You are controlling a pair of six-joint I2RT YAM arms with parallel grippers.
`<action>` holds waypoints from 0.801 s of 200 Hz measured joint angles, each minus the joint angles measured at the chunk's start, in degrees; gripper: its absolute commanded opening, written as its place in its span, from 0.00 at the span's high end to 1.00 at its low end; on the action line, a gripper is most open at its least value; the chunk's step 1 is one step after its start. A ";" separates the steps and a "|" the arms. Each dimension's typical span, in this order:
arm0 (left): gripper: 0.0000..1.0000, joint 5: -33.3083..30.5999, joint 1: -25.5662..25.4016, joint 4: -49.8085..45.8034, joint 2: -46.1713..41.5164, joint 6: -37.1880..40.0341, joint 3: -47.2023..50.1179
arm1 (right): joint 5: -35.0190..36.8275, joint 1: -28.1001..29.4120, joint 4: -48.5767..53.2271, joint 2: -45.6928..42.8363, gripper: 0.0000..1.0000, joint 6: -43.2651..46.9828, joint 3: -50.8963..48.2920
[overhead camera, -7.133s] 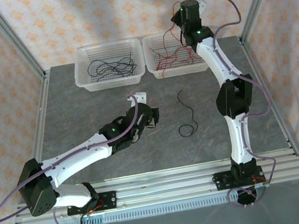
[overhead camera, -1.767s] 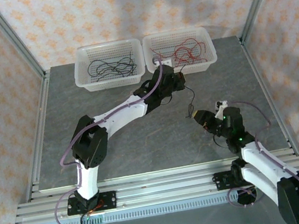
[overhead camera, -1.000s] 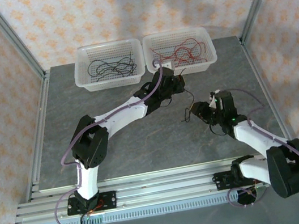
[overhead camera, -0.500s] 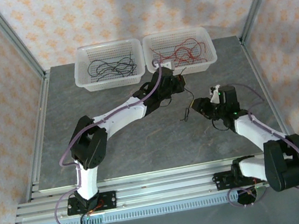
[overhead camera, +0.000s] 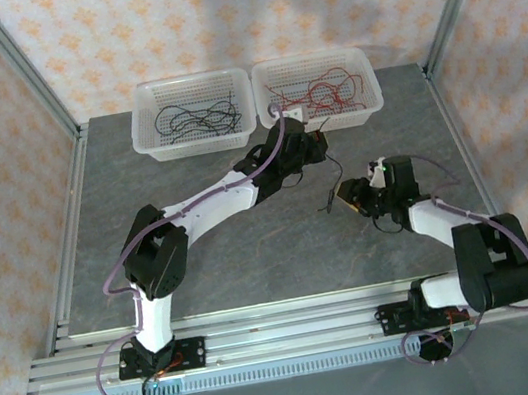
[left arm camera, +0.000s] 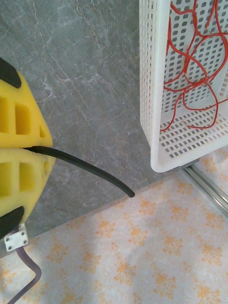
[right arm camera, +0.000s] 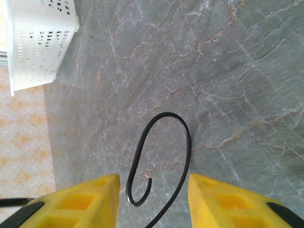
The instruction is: Untangle the cables
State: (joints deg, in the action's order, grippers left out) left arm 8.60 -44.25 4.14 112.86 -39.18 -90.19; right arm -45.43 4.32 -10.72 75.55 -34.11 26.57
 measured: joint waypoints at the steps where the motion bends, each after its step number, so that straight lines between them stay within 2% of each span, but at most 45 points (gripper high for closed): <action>1: 1.00 0.00 0.00 0.00 0.00 0.02 0.00 | -0.07 0.00 -0.07 0.04 0.57 -0.02 0.00; 47: 1.00 0.02 0.00 0.02 0.00 0.00 0.00 | -3.37 0.00 -2.14 3.72 0.57 -0.35 0.98; 88: 1.00 0.33 0.00 0.04 0.00 0.00 0.00 | -6.56 0.00 -3.65 8.02 0.60 -0.57 2.05; 110: 1.00 0.63 0.00 0.17 0.00 0.00 0.00 | -7.67 0.00 -4.76 9.49 0.71 -1.42 2.29; 147: 1.00 1.49 0.00 0.46 -0.02 0.00 0.15 | -8.61 0.00 -7.87 10.27 0.99 -3.87 2.43; 160: 1.00 1.51 0.00 0.61 -0.76 0.00 1.20 | -8.55 0.00 -8.72 10.16 1.00 -5.09 2.40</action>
State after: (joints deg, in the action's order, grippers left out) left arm 10.11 -44.25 4.75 112.09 -39.18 -88.99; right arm -53.98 4.32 -19.44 85.71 -39.20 28.97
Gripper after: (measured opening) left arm 0.043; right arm 0.034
